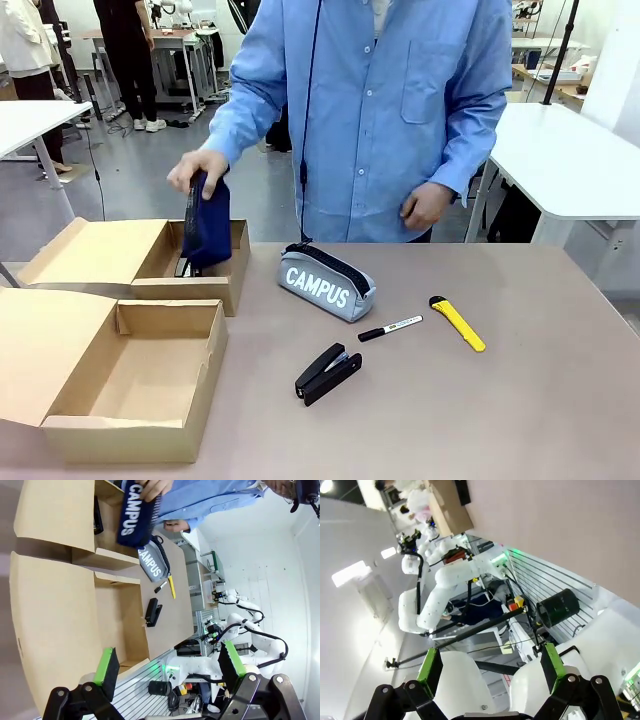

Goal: Place items inside the box.
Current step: Pick up a Pencil pouch or Stapler and place it inside the Mailer Box closest to the robot.

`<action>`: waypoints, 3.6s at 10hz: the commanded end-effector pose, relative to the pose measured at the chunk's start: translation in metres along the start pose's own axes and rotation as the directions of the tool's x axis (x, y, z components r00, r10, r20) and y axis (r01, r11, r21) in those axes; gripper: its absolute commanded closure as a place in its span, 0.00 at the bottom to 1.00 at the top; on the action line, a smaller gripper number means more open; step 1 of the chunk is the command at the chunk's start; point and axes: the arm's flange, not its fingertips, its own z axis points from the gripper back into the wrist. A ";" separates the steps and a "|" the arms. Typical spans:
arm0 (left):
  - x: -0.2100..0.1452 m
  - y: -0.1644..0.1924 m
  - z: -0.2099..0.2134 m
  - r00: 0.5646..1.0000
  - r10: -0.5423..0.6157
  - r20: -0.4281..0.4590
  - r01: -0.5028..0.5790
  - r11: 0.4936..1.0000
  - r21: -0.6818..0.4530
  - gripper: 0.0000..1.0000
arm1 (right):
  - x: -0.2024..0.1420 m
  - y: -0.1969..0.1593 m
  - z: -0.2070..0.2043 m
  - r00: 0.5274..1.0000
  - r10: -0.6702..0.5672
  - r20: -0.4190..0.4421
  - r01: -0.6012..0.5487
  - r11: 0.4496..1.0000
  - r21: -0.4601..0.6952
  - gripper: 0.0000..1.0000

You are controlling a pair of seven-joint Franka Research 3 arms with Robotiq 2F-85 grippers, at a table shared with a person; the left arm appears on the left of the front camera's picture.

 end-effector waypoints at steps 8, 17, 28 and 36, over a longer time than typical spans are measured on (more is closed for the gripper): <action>0.000 -0.001 0.000 1.000 -0.021 0.009 0.021 1.000 -0.023 0.00 | -0.005 0.178 -0.341 0.932 -0.362 -0.002 0.341 0.881 -0.328 0.00; 0.000 -0.001 0.000 1.000 -0.021 0.009 0.021 1.000 -0.023 0.00 | 0.017 0.202 -0.499 0.872 -0.466 0.149 0.475 0.732 -0.488 0.00; 0.000 -0.001 0.000 1.000 -0.021 0.009 0.021 1.000 -0.023 0.00 | 0.010 0.264 -0.503 0.829 0.096 0.552 0.374 0.638 -0.673 0.00; 0.000 -0.001 0.000 1.000 -0.021 0.009 0.021 1.000 -0.023 0.00 | 0.062 0.253 -0.534 0.673 0.110 0.732 0.560 0.571 -0.601 0.00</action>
